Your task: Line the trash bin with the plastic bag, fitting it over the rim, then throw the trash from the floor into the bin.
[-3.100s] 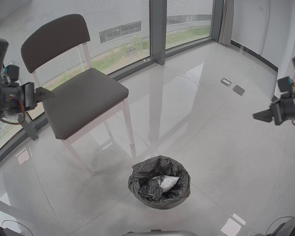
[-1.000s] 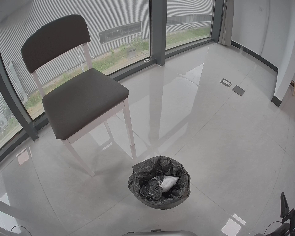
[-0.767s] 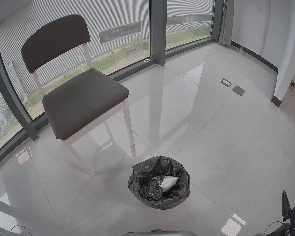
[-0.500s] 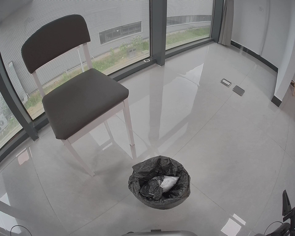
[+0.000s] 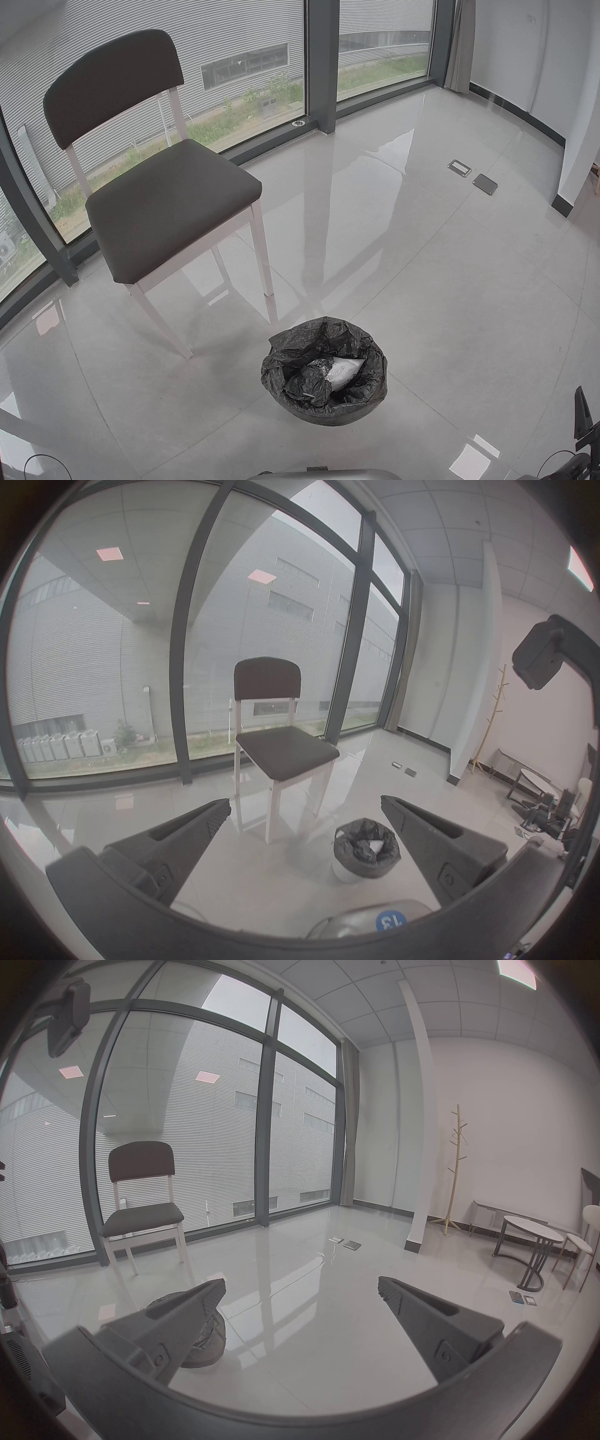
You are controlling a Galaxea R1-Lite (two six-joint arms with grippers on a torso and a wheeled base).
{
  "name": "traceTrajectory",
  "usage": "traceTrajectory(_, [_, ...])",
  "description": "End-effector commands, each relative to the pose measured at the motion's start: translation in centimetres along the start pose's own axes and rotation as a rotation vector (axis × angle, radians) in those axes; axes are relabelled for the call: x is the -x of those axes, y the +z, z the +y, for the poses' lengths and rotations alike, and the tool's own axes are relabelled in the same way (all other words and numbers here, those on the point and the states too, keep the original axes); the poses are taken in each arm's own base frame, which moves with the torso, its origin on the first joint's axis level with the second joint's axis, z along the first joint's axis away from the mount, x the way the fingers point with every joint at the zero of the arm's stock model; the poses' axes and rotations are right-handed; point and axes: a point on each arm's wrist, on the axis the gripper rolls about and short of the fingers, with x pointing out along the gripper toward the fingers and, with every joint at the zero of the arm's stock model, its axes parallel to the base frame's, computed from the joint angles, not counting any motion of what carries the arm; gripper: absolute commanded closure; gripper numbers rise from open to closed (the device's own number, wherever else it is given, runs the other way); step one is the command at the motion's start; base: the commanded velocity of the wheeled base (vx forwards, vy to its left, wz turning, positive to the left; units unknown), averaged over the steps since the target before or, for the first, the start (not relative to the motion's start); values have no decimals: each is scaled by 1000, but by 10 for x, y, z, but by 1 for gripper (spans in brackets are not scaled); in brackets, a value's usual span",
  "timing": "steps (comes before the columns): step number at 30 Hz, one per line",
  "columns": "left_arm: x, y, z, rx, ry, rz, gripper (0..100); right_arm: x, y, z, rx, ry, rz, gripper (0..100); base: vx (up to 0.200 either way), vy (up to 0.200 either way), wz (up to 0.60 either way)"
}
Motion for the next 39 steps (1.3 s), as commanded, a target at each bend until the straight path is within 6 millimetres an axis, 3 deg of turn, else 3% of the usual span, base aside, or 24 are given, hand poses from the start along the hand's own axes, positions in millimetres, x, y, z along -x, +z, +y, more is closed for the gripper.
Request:
traceTrajectory(1, [-82, -88, 18, -151, 73, -110, 0, -1, -5, -1, 9, -35, 16, 0, 0, 0, 0])
traceTrajectory(5, [-83, -96, 20, -147, 137, -47, 0, -1, -5, -1, 34, -37, 15, 0, 0, 0, 0])
traceTrajectory(9, [-84, -101, 19, -142, 35, 1, 0, -1, -5, 0, 15, -27, 16, 0, 0, 0, 0])
traceTrajectory(14, [-84, -101, 18, -171, 27, 2, 0, -1, -5, 0, -17, -17, 15, 0, 0, 0, 0])
traceTrajectory(18, [-84, -101, 19, -162, 35, 0, 0, -1, -5, 3, -36, 127, 13, 0, 0, 0, 0])
traceTrajectory(22, [-84, -101, 19, -162, 35, 0, 0, -1, -5, 4, -40, 159, 13, 0, 0, 0, 0])
traceTrajectory(39, [-84, -101, 19, -165, 32, 2, 0, 0, -13, 3, 0, 122, 90, 0, 0, 0, 0])
